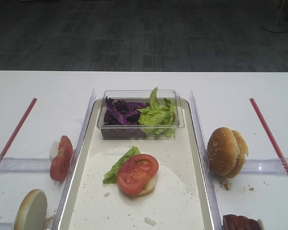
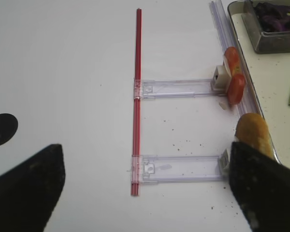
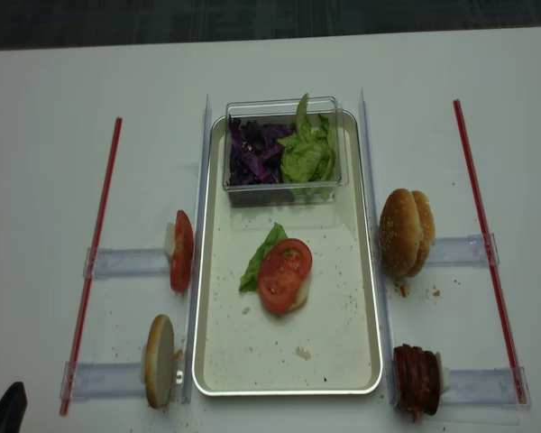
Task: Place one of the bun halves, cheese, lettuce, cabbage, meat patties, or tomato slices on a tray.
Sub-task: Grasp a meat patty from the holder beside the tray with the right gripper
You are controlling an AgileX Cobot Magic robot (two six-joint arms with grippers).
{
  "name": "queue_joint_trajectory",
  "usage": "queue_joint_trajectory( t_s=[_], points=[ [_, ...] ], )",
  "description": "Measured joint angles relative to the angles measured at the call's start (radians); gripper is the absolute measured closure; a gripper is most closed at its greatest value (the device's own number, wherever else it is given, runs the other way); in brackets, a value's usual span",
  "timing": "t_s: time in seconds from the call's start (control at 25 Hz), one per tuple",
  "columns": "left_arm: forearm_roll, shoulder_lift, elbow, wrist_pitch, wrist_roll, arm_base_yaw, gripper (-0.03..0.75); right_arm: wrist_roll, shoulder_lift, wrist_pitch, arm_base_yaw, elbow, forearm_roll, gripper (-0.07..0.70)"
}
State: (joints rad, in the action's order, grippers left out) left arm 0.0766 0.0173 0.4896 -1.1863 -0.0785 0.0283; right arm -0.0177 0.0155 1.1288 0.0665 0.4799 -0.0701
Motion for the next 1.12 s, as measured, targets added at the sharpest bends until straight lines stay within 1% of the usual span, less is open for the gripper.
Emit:
queue_joint_trajectory(
  t_s=[0.96, 1.12],
  points=[
    [0.0, 0.0, 0.0, 0.0, 0.0, 0.0, 0.087, -0.002, 0.0, 0.0, 0.0, 0.0, 0.0, 0.039],
    [0.0, 0.0, 0.0, 0.0, 0.0, 0.0, 0.094, -0.002, -0.06, 0.01, 0.0, 0.0, 0.0, 0.039]
  ],
)
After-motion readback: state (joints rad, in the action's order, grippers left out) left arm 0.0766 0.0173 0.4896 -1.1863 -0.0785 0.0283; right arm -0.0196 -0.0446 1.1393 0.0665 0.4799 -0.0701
